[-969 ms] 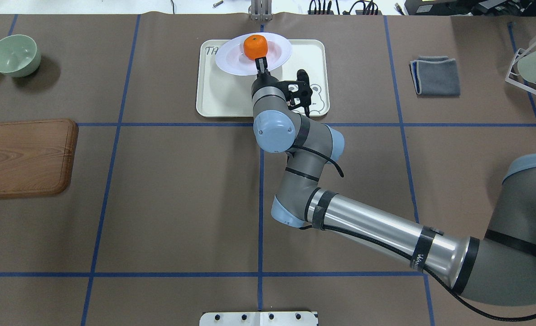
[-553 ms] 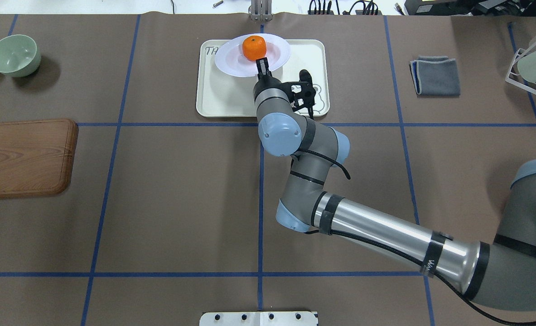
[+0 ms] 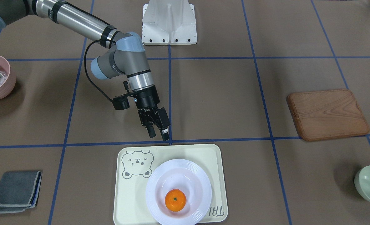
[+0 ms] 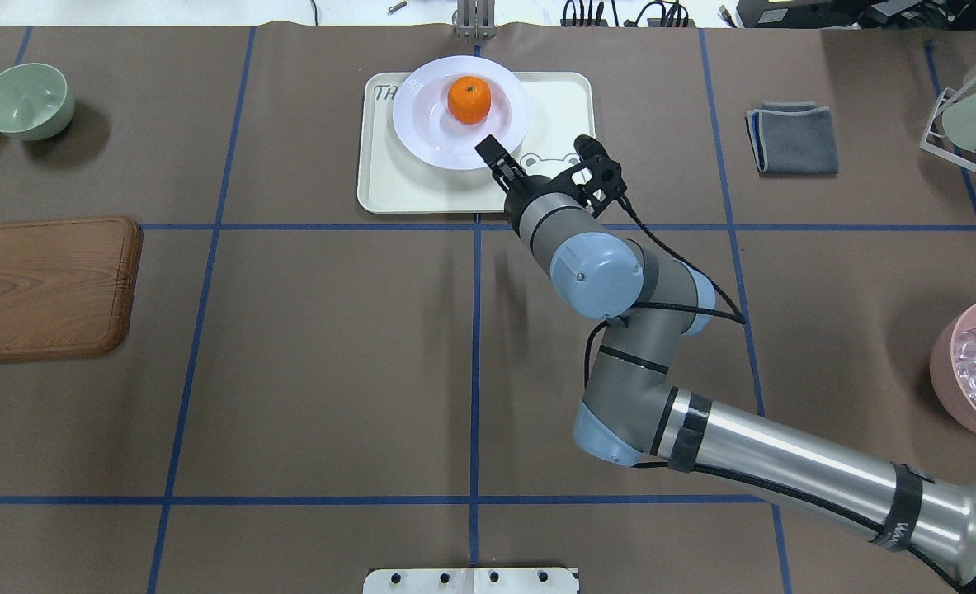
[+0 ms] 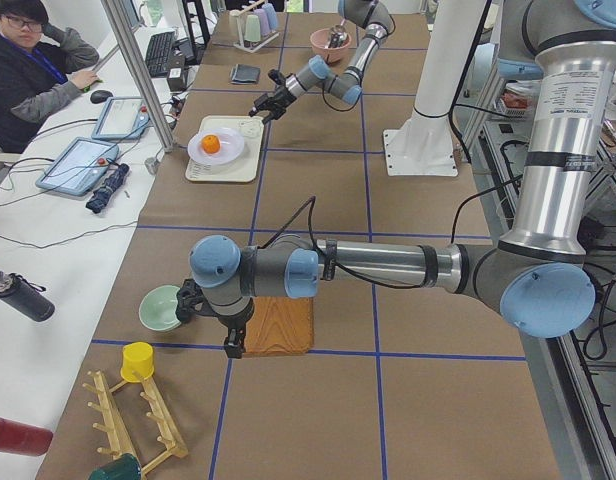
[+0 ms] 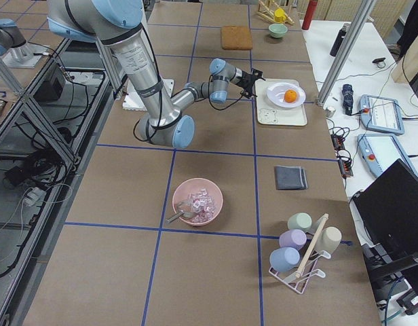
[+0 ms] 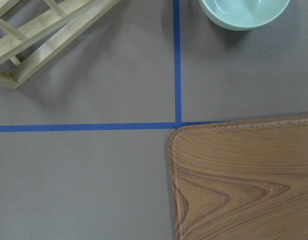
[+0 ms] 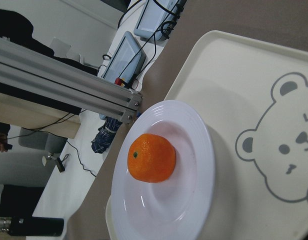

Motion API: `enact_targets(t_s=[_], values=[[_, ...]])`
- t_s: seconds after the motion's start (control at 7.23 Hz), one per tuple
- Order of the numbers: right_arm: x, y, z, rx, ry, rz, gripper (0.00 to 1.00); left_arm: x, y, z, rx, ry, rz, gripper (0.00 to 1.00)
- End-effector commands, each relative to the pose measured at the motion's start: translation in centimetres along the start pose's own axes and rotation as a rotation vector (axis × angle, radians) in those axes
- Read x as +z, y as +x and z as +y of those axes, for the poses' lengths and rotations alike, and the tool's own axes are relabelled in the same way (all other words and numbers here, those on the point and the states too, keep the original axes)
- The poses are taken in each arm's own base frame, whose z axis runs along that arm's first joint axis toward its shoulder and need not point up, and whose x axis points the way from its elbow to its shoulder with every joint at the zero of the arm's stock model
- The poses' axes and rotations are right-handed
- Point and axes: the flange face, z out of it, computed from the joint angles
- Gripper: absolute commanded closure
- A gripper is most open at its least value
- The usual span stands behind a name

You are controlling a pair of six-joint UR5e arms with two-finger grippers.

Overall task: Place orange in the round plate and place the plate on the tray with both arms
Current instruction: 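Release the plate on the tray and retract the right arm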

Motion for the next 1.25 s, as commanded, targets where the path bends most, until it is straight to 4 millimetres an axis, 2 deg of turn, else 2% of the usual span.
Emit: enact_targets(t_s=[0.0, 0.14, 0.42, 0.55, 0.69, 0.83, 0.97, 1.11], values=[[-0.1, 2.1, -5.3, -0.435, -0.117, 0.302, 0.00, 0.0, -0.1, 0.1, -0.001, 0.000, 0.000, 0.02], [-1.2, 1.8, -9.2, -0.548, -0.187, 0.410, 0.00, -0.1, -0.1, 0.1, 0.000, 0.001, 0.000, 0.02], [-5.9, 0.5, -16.0, -0.780, -0.333, 0.562, 0.00, 0.2, -0.3, 0.4, -0.004, -0.002, 0.000, 0.02], [-7.2, 0.4, -19.3, -0.860, -0.404, 0.611, 0.00, 0.2, -0.3, 0.4, -0.004, -0.002, 0.000, 0.02], [-8.3, 0.9, -23.8, -0.903, -0.488, 0.592, 0.00, 0.2, -0.2, 0.3, -0.001, -0.003, 0.000, 0.02], [-10.0, 3.5, -30.6, -0.932, -0.596, 0.550, 0.00, 0.2, -0.2, 0.3, -0.003, -0.003, 0.000, 0.02], [-12.4, 6.9, -36.4, -1.000, -0.641, 0.528, 0.00, 0.2, -0.2, 0.3, -0.003, -0.003, 0.000, 0.02], [-14.8, 11.0, -41.8, -1.048, -0.663, 0.538, 0.00, 0.2, -0.2, 0.3, -0.001, -0.002, 0.000, 0.02]])
